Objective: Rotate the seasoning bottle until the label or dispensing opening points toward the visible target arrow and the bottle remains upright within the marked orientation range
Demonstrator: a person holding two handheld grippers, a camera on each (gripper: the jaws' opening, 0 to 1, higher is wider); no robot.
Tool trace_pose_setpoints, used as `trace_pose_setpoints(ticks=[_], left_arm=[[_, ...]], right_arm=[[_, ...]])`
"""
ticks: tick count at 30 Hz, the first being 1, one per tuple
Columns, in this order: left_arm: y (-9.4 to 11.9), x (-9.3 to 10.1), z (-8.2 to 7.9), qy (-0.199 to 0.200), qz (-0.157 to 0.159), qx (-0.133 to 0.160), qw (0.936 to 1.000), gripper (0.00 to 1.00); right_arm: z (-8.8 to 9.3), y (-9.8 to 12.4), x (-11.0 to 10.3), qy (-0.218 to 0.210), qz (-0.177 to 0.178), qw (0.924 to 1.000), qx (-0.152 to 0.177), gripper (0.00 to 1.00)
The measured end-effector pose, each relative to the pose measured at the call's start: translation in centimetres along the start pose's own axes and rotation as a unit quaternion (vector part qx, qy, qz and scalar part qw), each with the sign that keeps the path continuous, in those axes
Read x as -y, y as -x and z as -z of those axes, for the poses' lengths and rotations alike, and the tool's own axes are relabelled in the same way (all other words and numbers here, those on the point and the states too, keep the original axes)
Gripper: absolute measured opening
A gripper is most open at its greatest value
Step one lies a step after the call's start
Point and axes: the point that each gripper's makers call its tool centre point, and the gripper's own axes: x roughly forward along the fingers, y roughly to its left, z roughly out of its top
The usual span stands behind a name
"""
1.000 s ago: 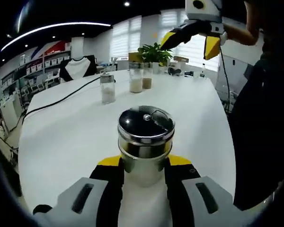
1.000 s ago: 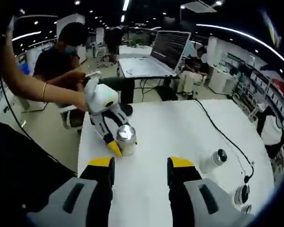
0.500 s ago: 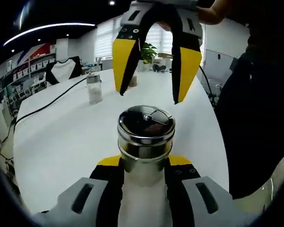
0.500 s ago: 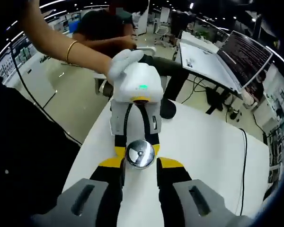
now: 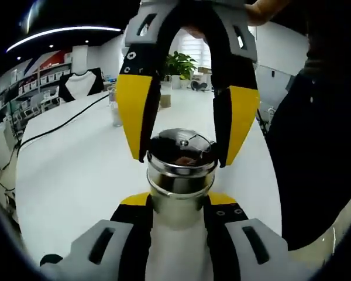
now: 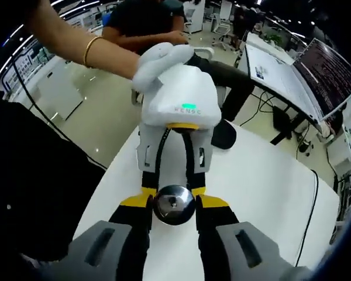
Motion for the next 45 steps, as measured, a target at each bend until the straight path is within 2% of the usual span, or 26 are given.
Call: trace_pose_setpoints(ticks=[1, 3, 5, 6, 8, 11, 12, 15, 18, 19, 21, 22, 23, 24, 28, 33, 36, 40, 41, 42, 45], left_arm=[[0.1, 0.1, 0.4, 0.008, -0.010, -0.009, 0.9999, 0.36], [0.4, -0.2, 1.3, 0.003, -0.038, -0.028, 0.9989, 0.36], [0.4, -0.2, 1.4, 0.011, -0.055, -0.026, 0.9981, 0.36], [0.4, -0.2, 1.3, 0.026, -0.072, -0.012, 0.9970, 0.37], [0.5, -0.2, 1.1, 0.042, -0.089, 0.005, 0.9951, 0.38], [0.4, -0.1, 0.8, 0.083, -0.125, 0.035, 0.9881, 0.42], [0.4, -0.4, 0.8, 0.096, -0.143, 0.045, 0.9840, 0.42], [0.5, -0.9, 0.7, 0.119, -0.187, 0.050, 0.9738, 0.39], [0.7, -1.3, 0.5, 0.138, -0.236, 0.052, 0.9604, 0.38], [0.8, -1.4, 0.8, 0.146, -0.249, 0.044, 0.9563, 0.38], [0.9, -1.5, 0.6, 0.144, -0.284, 0.045, 0.9469, 0.38], [0.8, -1.7, 0.7, 0.152, -0.292, 0.050, 0.9430, 0.38], [0.7, -1.8, 0.8, 0.170, -0.301, 0.060, 0.9364, 0.38], [0.8, -1.9, 0.9, 0.175, -0.308, 0.063, 0.9332, 0.38], [0.8, -2.4, 1.3, 0.198, -0.343, 0.073, 0.9152, 0.39], [0.7, -2.6, 1.7, 0.195, -0.363, 0.069, 0.9085, 0.39], [0.6, -2.6, 1.7, 0.192, -0.366, 0.068, 0.9078, 0.39], [0.6, -2.6, 1.8, 0.188, -0.357, 0.071, 0.9122, 0.39], [0.6, -2.6, 1.8, 0.193, -0.353, 0.072, 0.9127, 0.39], [0.5, -2.5, 1.8, 0.193, -0.343, 0.071, 0.9166, 0.39], [0.5, -2.4, 1.8, 0.184, -0.336, 0.066, 0.9211, 0.39]], right_arm=[[0.0, 0.0, -0.1, -0.028, 0.000, 0.9996, 0.003, 0.27], [-0.2, -0.1, 0.2, -0.056, 0.012, 0.9983, 0.013, 0.27], [-0.3, -0.2, 0.1, -0.080, 0.020, 0.9963, 0.021, 0.27], [-0.4, -0.2, 0.2, -0.106, 0.028, 0.9936, 0.027, 0.27], [-0.3, -0.1, 0.0, -0.129, 0.036, 0.9907, 0.025, 0.27], [-0.5, -0.1, -0.2, -0.143, 0.044, 0.9884, 0.027, 0.27], [-0.5, -0.1, -0.3, -0.154, 0.051, 0.9865, 0.027, 0.27], [-0.6, -0.1, -0.2, -0.179, 0.067, 0.9810, 0.035, 0.27], [-0.6, 0.0, 0.1, -0.226, 0.096, 0.9684, 0.046, 0.27], [-0.6, 0.1, 0.2, -0.227, 0.105, 0.9670, 0.047, 0.27], [-0.6, 0.1, 0.2, -0.254, 0.123, 0.9574, 0.058, 0.27], [-0.6, 0.1, 0.1, -0.257, 0.126, 0.9563, 0.058, 0.27], [-0.7, 0.1, 0.0, -0.256, 0.129, 0.9561, 0.059, 0.27], [-0.7, 0.1, -0.1, -0.258, 0.129, 0.9557, 0.059, 0.27], [-0.7, 0.1, 0.0, -0.273, 0.144, 0.9486, 0.069, 0.27], [-0.8, 0.1, -0.1, -0.286, 0.149, 0.9435, 0.076, 0.28], [-0.8, 0.2, -0.1, -0.289, 0.150, 0.9422, 0.082, 0.28], [-0.8, 0.7, 0.0, -0.324, 0.151, 0.9271, 0.114, 0.28], [-0.9, 1.3, 0.1, -0.324, 0.155, 0.9251, 0.124, 0.28], [-0.9, 1.6, 0.2, -0.323, 0.157, 0.9243, 0.128, 0.28], [-0.7, 2.4, 0.5, -0.322, 0.162, 0.9227, 0.137, 0.29]])
